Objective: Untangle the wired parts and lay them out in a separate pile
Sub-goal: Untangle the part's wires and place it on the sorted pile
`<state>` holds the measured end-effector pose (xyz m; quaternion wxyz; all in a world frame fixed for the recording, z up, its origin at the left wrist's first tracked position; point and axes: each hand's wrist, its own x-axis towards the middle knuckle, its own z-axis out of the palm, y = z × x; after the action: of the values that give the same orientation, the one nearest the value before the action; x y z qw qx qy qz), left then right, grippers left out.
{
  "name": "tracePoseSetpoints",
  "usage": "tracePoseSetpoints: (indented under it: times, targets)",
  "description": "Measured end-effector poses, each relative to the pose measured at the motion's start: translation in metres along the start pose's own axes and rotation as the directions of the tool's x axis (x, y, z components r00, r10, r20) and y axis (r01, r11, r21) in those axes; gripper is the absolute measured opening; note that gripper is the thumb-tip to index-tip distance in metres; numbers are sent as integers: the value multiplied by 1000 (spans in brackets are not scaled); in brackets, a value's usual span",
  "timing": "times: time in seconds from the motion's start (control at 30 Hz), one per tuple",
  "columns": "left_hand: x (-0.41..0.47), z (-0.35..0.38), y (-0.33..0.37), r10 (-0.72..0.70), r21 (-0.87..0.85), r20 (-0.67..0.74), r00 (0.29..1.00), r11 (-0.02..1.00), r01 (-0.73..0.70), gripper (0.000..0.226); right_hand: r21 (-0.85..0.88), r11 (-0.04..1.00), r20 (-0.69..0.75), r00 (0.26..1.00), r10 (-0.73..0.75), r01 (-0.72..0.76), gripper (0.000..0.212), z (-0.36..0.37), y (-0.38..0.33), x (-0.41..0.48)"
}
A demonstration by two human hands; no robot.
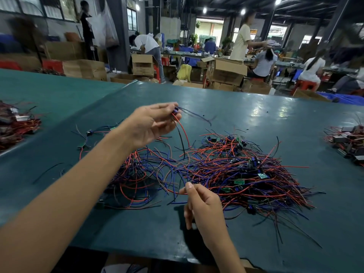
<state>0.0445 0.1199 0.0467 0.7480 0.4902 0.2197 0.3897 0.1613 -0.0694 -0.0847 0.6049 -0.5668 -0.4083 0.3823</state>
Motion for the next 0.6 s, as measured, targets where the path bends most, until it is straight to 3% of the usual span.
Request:
tracePoseSetpoints:
  times: [0.17, 0.3, 0.37, 0.5, 0.6]
  targets:
    - [-11, -4, -66, -182, -278, 129, 975, 937, 212, 27, 214, 977, -52, 999, 1, 10, 23, 2, -4, 1]
    - [-19, -3, -112, -239, -533, 216, 947, 783, 320, 28, 449, 894, -105, 993, 46, 6, 22, -4, -11, 9]
    - [-22, -2, -127, -266, -612, 181, 947, 723, 320, 33, 490, 871, -84, 993, 87, -35, 22, -9, -16, 12]
    - [-25, 0, -135, -260, -671, 72, 963, 701, 240, 34, 384, 901, 62, 980, 192, -200, 28, -9, -29, 16]
    - [-28, -4, -130, -225, -741, 65, 972, 642, 198, 29, 208, 966, 157, 980, 119, -151, 45, -7, -39, 13]
